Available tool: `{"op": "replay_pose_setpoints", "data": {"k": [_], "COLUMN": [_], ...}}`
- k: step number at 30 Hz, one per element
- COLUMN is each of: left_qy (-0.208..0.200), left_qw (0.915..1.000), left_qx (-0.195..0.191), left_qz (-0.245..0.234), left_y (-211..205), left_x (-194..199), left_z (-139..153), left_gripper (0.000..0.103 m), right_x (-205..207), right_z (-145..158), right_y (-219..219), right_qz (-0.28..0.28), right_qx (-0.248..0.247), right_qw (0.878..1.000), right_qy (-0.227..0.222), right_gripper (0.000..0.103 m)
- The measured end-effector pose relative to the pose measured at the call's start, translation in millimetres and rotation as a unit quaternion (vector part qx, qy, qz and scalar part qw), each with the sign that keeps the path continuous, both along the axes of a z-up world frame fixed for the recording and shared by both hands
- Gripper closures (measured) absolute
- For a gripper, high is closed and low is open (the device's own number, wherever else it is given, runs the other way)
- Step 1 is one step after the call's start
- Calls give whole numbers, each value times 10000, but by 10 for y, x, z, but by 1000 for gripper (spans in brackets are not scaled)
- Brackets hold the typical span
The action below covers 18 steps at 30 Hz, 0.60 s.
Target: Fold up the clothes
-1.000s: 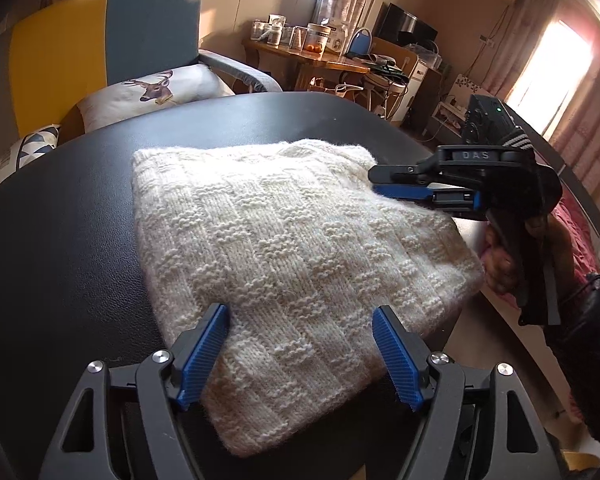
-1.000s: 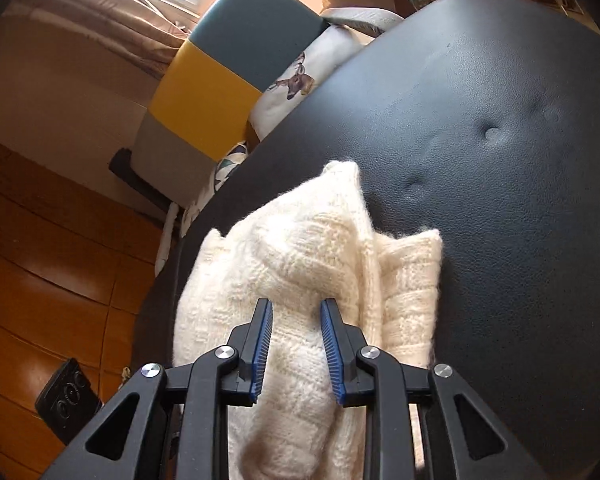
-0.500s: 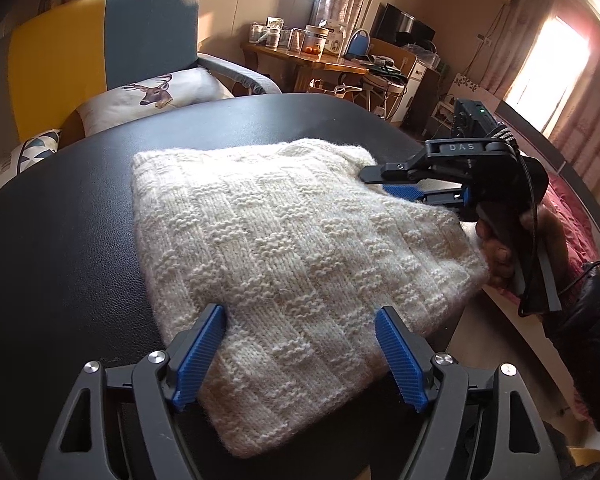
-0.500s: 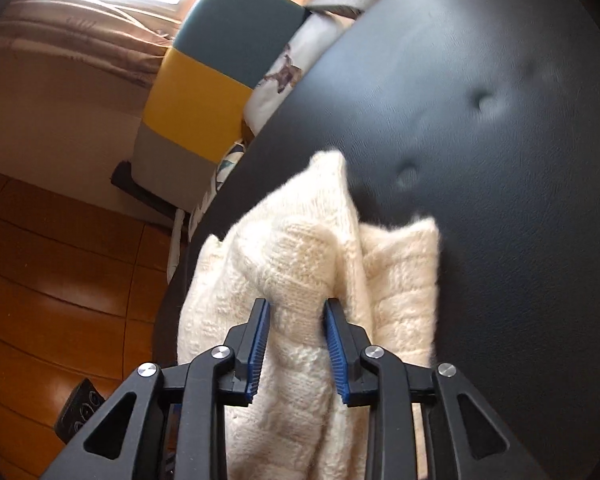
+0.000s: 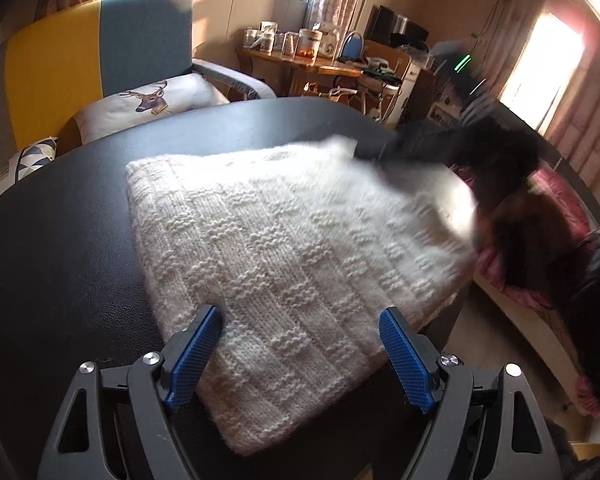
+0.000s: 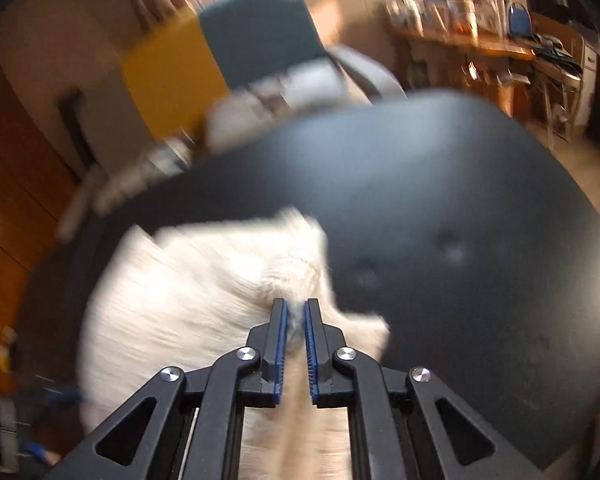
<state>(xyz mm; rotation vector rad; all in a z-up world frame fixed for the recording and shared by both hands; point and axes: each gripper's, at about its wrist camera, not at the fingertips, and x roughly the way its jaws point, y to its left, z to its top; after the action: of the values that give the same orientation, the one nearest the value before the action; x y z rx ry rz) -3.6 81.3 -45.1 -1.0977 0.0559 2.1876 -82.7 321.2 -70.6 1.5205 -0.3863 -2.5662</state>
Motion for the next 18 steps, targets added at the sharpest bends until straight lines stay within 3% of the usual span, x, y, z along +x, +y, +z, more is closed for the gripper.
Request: {"op": "replay_pose_setpoints", "data": {"k": [2, 6, 8, 13, 15, 18], "left_qy": [-58, -167, -196, -208, -58, -119], "left_qw": [9994, 9977, 9983, 9987, 9979, 9983], "left_qx": [354, 660, 539, -193, -366, -292], "left_qz": [-33, -3, -60, -412, -538, -498], "left_y": [-53, -4, 140, 384, 292, 51], "left_x": [-12, -209, -331, -372, -276, -203], "left_z": [85, 189, 166, -92, -125, -131], "left_gripper": [21, 21, 21, 22, 21, 20], "right_x": [86, 208, 235, 416, 513, 613], "right_z": [-176, -284, -321, -346, -361, -356], "right_y": [98, 251, 302, 322, 297, 139], "right_qz": [-155, -478, -600, -676, -605, -440], "right_qx": [-279, -745, -985, -1343, -1524, -1613], "right_qw": [9994, 9956, 9928, 9885, 9864, 9856], "right_qy": [122, 322, 317, 171, 147, 244], "right_gripper": [97, 97, 97, 97, 96, 94]}}
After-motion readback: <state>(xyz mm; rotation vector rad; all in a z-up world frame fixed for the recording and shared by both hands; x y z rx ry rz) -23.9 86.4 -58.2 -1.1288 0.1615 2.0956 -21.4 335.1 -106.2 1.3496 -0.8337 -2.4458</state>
